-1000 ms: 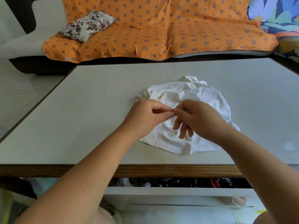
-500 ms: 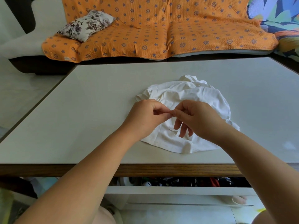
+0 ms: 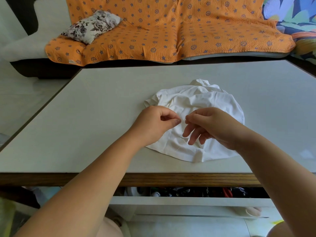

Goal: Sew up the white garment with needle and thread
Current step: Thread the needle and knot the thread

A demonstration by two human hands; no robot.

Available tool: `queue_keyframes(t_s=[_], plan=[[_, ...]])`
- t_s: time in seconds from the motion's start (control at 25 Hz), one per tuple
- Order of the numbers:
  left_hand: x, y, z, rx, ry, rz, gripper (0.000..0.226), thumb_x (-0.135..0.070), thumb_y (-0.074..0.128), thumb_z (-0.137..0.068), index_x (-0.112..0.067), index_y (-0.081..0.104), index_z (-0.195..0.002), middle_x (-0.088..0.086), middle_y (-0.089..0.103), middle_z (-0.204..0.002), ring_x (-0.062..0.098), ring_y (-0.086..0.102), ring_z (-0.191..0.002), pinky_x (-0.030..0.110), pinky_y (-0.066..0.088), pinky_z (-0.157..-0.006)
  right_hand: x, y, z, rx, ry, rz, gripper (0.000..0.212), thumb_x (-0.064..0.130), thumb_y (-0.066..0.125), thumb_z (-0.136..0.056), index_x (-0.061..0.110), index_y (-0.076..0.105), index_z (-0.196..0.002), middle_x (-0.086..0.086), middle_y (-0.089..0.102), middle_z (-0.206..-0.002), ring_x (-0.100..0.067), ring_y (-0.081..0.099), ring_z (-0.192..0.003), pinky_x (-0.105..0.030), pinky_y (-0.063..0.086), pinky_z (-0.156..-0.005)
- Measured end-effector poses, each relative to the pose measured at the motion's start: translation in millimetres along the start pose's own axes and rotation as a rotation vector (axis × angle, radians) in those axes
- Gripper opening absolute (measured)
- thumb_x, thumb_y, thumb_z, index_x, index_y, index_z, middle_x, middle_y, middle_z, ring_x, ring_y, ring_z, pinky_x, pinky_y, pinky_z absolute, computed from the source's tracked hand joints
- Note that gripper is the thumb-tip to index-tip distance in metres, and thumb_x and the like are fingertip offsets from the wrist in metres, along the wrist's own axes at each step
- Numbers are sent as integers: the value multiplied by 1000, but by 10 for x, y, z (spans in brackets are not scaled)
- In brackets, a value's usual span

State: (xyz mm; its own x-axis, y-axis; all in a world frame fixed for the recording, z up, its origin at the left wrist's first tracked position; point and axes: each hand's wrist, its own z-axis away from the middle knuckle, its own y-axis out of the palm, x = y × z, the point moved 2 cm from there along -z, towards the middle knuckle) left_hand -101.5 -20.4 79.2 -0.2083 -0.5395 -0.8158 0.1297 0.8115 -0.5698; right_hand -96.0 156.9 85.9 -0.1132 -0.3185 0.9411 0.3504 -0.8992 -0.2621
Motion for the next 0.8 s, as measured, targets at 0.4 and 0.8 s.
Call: queue_keyframes(t_s=[0.4,0.8], plan=[[66,-54,-9,-29,-101,51,12,-24,70,-90,-33,72,-82,-13,68,-79,-8,59,-68,11,48,-70,-87,-39,-98,-111,21,-258,21,16,54,-98,0,66,-106,-10,68,-112,-10,53,-58,-24,43,-53],[67,-59,-8,-14,-107,99,10,-25,70,-89,-31,73,-82,-12,69,-79,-7,60,-66,13,50,-68,-131,74,-112,-78,-9,53,16,32,71,-87,17,76,-93,9,59,-61,-8,49,-56,-21,39,-52]])
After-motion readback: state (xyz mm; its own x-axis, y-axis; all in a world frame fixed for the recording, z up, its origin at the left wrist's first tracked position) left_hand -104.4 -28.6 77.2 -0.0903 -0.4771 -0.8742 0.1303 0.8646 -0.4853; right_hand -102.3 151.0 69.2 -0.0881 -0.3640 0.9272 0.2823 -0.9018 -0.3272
